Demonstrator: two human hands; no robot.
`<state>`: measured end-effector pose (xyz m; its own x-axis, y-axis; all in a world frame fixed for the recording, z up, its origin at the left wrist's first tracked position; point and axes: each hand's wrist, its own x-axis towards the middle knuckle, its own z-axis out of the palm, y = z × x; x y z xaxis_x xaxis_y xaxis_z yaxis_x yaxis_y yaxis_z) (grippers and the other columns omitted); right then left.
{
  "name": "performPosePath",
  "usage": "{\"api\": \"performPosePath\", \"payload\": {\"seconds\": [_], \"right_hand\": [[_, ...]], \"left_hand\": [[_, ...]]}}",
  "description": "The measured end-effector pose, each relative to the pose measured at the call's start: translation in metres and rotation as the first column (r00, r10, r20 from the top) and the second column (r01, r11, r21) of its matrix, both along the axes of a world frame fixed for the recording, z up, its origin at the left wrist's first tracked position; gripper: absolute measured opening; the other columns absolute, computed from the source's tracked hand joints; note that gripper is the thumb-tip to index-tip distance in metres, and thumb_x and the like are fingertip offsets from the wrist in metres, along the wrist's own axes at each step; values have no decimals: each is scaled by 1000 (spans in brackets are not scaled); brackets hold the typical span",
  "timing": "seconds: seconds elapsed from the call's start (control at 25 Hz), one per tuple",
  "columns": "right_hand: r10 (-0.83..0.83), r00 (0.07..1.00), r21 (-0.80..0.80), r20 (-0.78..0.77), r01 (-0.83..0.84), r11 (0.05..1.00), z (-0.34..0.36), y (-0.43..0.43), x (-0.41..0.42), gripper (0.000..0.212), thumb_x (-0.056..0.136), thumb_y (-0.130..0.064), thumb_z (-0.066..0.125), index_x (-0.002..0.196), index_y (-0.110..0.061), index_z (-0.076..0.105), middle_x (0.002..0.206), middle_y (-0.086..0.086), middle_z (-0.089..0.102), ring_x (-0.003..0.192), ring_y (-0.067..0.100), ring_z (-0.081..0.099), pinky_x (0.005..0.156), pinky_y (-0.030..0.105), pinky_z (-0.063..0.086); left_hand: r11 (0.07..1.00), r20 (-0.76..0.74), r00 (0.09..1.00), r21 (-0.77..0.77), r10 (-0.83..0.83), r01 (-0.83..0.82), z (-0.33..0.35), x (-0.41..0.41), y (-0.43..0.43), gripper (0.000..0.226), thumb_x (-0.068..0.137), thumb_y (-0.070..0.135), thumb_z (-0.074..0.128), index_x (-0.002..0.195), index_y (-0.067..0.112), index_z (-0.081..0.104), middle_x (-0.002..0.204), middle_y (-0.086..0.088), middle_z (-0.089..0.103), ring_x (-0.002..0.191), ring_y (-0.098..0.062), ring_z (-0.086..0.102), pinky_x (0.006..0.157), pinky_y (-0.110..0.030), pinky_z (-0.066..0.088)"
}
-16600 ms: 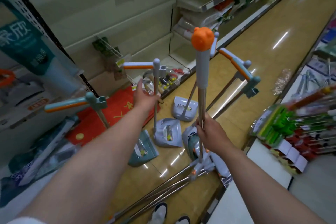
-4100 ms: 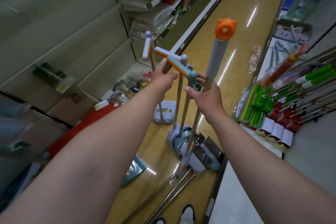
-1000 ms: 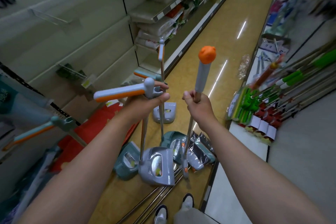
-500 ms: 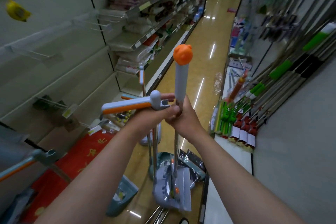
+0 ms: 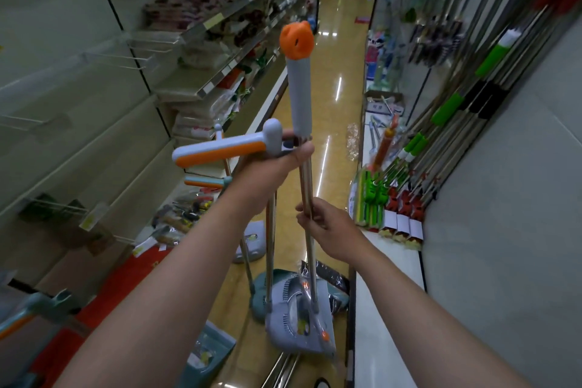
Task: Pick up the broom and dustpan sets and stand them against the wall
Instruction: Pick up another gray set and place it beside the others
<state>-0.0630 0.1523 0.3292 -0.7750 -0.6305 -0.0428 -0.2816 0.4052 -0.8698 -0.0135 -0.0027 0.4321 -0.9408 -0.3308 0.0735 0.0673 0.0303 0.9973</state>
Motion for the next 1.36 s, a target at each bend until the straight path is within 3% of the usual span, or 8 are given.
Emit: {"api": "performPosePath", "payload": {"seconds": [0.12, 0.36, 0.64, 0.72, 0.84, 1.0, 1.16, 1.36], "right_hand": [[-48, 997, -23, -67, 46, 999, -4, -2, 1, 11, 100, -29, 59, 111, -30, 58, 106, -11, 69, 101, 9, 67, 91, 34, 53], [-73, 981, -84, -178, 59, 995, 13, -19, -7, 21, 99, -26, 60, 118, -18, 58, 106, -6, 70, 99, 18, 68, 88, 38, 54], [-92, 986, -41, -139, 87, 995, -1, -26, -12, 16, 100, -27, 59, 112, -16, 58, 101, 0, 71, 100, 19, 69, 78, 27, 52], [-107, 980, -35, -170, 103, 994, -2, -27, -9, 16, 99, -27, 60, 109, -15, 59, 99, -1, 71, 99, 19, 69, 74, 22, 50], [-123, 967, -104, -221, 102, 989, 16, -35, -15, 13, 98, -26, 61, 106, -16, 58, 95, -1, 71, 94, 17, 69, 80, 34, 55], [-86, 976, -157, -202, 54, 986, 41, -46, -25, 7, 98, -22, 61, 99, -22, 54, 94, -2, 69, 92, 14, 68, 83, 31, 54], [-40, 983, -117, -181, 19, 993, 37, -50, -23, 12, 99, -24, 60, 107, -16, 57, 99, -2, 69, 95, 12, 67, 86, 35, 54], [-21, 984, -94, -178, 4, 996, 42, -57, -22, 7, 100, -25, 58, 105, -26, 53, 99, -3, 67, 96, 17, 66, 86, 38, 54]], "left_hand": [[1000, 16, 1000, -8, -16, 16, 3, -7, 2, 30, 79, 38, 79, 108, 38, 70, 110, 4, 74, 102, -21, 69, 82, -40, 56], [998, -14, 999, -41, -43, 43, 1, -14, -4, 23, 89, 24, 75, 112, 19, 74, 87, 7, 71, 66, -7, 57, 58, -24, 46], [993, -3, 994, -49, -107, 107, 1, -21, -18, 27, 91, 29, 70, 117, 23, 72, 120, 12, 72, 116, -2, 63, 105, -37, 48], [987, -18, 988, -50, -151, 150, 2, -20, -23, 36, 88, 32, 70, 121, 20, 70, 123, 8, 71, 119, -5, 63, 107, -38, 47], [979, -48, 978, -19, -204, 204, -2, -21, -26, 46, 85, 32, 68, 124, 9, 65, 120, -4, 73, 118, -17, 67, 106, -41, 49], [980, -100, 977, 44, -189, 194, 3, -27, -26, 46, 85, 29, 68, 123, 3, 65, 114, -13, 74, 112, -26, 70, 104, -48, 51], [978, -89, 976, 41, -201, 205, 9, -26, -33, 43, 86, 27, 67, 122, 3, 65, 112, -15, 74, 110, -27, 71, 103, -46, 52], [976, -106, 974, 71, -199, 207, 12, -20, -37, 41, 85, 25, 67, 121, 5, 65, 111, -13, 75, 110, -25, 71, 100, -38, 54]]}}
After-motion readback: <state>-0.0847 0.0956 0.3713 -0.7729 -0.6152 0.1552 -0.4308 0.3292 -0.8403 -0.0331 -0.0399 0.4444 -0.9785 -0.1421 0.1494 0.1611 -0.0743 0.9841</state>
